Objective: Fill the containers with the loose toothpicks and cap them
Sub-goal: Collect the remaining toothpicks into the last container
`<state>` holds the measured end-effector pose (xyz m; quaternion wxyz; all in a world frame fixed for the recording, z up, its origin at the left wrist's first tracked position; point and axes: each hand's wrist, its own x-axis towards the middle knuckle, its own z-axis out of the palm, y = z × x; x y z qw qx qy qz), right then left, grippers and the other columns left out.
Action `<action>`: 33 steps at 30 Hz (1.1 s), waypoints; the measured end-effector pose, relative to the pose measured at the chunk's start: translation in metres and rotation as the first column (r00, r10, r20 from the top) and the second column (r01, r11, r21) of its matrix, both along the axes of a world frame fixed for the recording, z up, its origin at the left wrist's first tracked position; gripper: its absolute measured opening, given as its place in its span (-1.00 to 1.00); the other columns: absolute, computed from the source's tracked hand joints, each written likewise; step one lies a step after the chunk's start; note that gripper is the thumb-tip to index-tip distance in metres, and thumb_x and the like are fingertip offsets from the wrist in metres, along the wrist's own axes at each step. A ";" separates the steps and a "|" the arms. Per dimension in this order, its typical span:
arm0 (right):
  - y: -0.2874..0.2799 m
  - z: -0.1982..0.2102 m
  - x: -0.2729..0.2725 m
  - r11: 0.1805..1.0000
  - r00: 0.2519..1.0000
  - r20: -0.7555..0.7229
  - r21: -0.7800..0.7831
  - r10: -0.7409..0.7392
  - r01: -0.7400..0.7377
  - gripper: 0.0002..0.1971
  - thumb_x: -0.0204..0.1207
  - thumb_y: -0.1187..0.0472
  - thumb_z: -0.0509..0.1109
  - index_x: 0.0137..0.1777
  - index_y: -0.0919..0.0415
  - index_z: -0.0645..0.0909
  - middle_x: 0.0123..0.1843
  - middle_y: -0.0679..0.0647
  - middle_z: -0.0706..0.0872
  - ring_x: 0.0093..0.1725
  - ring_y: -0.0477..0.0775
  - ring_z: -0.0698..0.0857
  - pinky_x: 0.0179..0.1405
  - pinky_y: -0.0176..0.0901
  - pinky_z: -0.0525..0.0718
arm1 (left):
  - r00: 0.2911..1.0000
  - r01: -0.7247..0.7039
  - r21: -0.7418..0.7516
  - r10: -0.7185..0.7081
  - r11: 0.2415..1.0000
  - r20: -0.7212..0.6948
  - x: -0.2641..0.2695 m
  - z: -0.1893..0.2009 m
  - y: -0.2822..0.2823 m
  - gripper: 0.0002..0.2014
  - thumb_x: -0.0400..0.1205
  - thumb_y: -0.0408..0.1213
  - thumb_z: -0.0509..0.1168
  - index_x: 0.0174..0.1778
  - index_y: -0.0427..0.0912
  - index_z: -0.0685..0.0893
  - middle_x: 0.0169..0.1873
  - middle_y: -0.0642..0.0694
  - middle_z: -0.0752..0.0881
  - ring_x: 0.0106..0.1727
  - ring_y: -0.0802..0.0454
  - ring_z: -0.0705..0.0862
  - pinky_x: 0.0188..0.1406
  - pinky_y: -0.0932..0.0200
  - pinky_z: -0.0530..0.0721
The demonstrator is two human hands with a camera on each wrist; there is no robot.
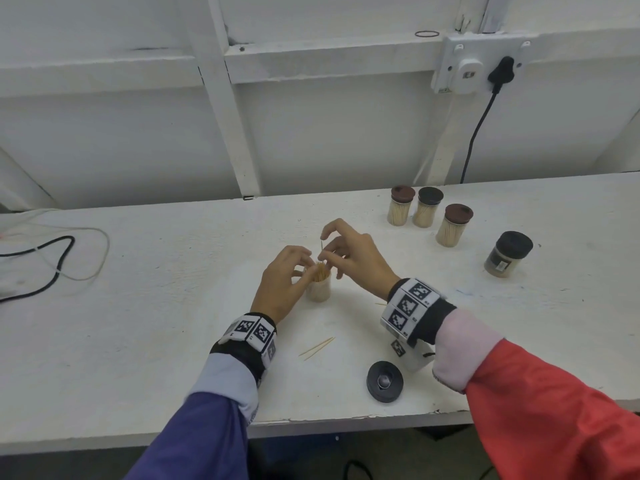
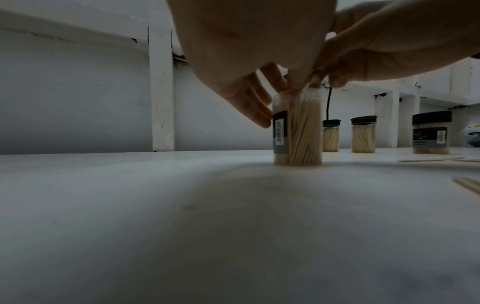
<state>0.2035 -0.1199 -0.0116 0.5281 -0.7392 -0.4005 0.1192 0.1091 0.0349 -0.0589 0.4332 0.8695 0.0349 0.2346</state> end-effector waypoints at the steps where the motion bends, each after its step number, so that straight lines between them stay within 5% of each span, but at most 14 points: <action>1: 0.001 -0.003 0.000 1.000 0.999 0.037 -0.028 -0.006 0.007 -0.81 0.56 0.35 0.38 0.05 0.12 0.47 -0.23 0.10 0.80 -0.28 0.05 0.77 -0.39 -0.21 0.69 | 1.000 0.001 0.017 -0.001 1.000 -0.001 0.000 -0.001 0.001 -0.95 0.67 -0.26 0.35 -0.06 -0.15 0.68 0.09 0.02 0.61 0.02 0.25 0.68 -0.07 0.42 0.65; 4: 0.002 -0.010 0.002 0.994 0.990 0.141 -0.102 -0.011 0.026 -0.84 0.56 0.27 0.39 0.03 0.08 0.48 -0.20 -0.02 0.80 -0.22 -0.05 0.75 -0.22 -0.25 0.63 | 1.000 0.001 0.043 -0.001 0.999 0.000 0.000 -0.003 0.003 -0.92 0.69 -0.28 0.31 0.03 -0.19 0.67 0.09 0.05 0.61 0.04 0.24 0.68 -0.08 0.41 0.65; 8: 0.001 -0.011 0.003 0.988 0.972 0.235 -0.156 0.016 0.021 -0.73 0.58 0.21 0.40 0.25 0.04 0.52 -0.20 -0.15 0.78 -0.21 -0.17 0.69 -0.18 -0.30 0.58 | 1.000 0.010 0.082 -0.008 0.997 -0.025 0.000 -0.004 0.004 -0.84 0.68 -0.20 0.27 0.08 -0.17 0.66 0.05 0.07 0.62 0.02 0.22 0.68 -0.11 0.40 0.65; 12: -0.001 -0.015 0.007 0.972 0.934 0.355 -0.229 0.027 0.059 -0.88 0.61 0.17 0.39 0.12 0.07 0.66 -0.14 -0.11 0.78 -0.20 -0.15 0.60 -0.19 -0.21 0.48 | 0.999 -0.004 0.085 0.008 0.996 -0.048 -0.001 -0.003 0.003 -0.90 0.68 -0.22 0.28 0.02 -0.14 0.66 -0.02 0.07 0.67 0.00 0.21 0.69 -0.13 0.35 0.66; 16: -0.006 -0.026 0.006 0.961 0.807 0.573 -0.274 0.145 0.022 -0.84 0.61 0.07 0.40 0.08 0.02 0.79 0.02 -0.05 0.68 0.01 -0.03 0.52 -0.31 -0.17 0.42 | 0.998 -0.025 0.083 0.030 0.996 -0.051 0.000 -0.003 0.003 -0.93 0.70 -0.32 0.27 -0.02 -0.09 0.65 -0.05 0.09 0.68 0.01 0.24 0.69 -0.12 0.34 0.66; 21: -0.014 -0.015 -0.006 0.976 0.811 0.556 -0.202 0.180 -0.078 -0.93 0.54 0.11 0.48 -0.03 0.05 0.74 -0.12 -0.13 0.66 -0.18 -0.20 0.50 -0.32 -0.18 0.53 | 0.998 -0.026 0.111 0.032 0.993 -0.058 -0.001 -0.003 0.004 -0.91 0.71 -0.31 0.26 0.03 -0.15 0.67 -0.01 0.05 0.70 0.02 0.16 0.68 -0.09 0.29 0.66; 24: -0.015 -0.009 -0.021 0.795 0.742 0.409 -0.542 0.532 -0.271 -0.89 0.53 0.11 0.48 0.01 0.06 0.76 -0.09 -0.11 0.75 -0.25 -0.23 0.51 -0.22 -0.18 0.52 | 0.997 -0.027 0.121 0.035 0.992 -0.062 0.000 -0.003 0.005 -0.91 0.72 -0.30 0.25 0.03 -0.12 0.66 0.01 0.06 0.69 0.02 0.17 0.67 -0.12 0.44 0.58; 27: -0.015 -0.014 -0.036 0.594 0.619 0.317 -0.742 0.719 -0.311 -0.81 0.58 0.15 0.41 0.14 0.12 0.73 0.09 0.02 0.72 -0.05 0.02 0.66 -0.14 -0.15 0.52 | 0.996 -0.029 0.113 0.039 0.993 -0.086 0.001 -0.004 0.005 -0.91 0.73 -0.27 0.24 0.03 -0.09 0.66 0.02 0.08 0.70 0.02 0.19 0.67 -0.13 0.47 0.55; 30: -0.011 -0.020 -0.043 0.550 0.547 0.344 -0.790 0.763 -0.270 -0.86 0.56 0.19 0.40 0.03 0.17 0.75 0.04 0.08 0.71 -0.06 0.19 0.69 -0.16 0.00 0.62 | 0.994 -0.028 0.114 0.039 0.993 -0.097 0.001 -0.004 0.004 -0.90 0.74 -0.27 0.23 0.04 -0.09 0.66 0.03 0.08 0.70 0.03 0.19 0.66 -0.13 0.46 0.55; 33: -0.007 -0.019 -0.042 0.536 0.560 0.334 -0.809 0.758 -0.242 -0.85 0.55 0.27 0.38 -0.02 0.18 0.79 -0.02 0.09 0.74 -0.03 0.19 0.69 -0.23 -0.10 0.47 | 0.995 -0.017 0.118 0.029 0.993 -0.095 0.001 -0.005 0.005 -0.88 0.74 -0.28 0.22 0.04 -0.10 0.68 0.02 0.08 0.71 0.03 0.19 0.67 -0.12 0.42 0.56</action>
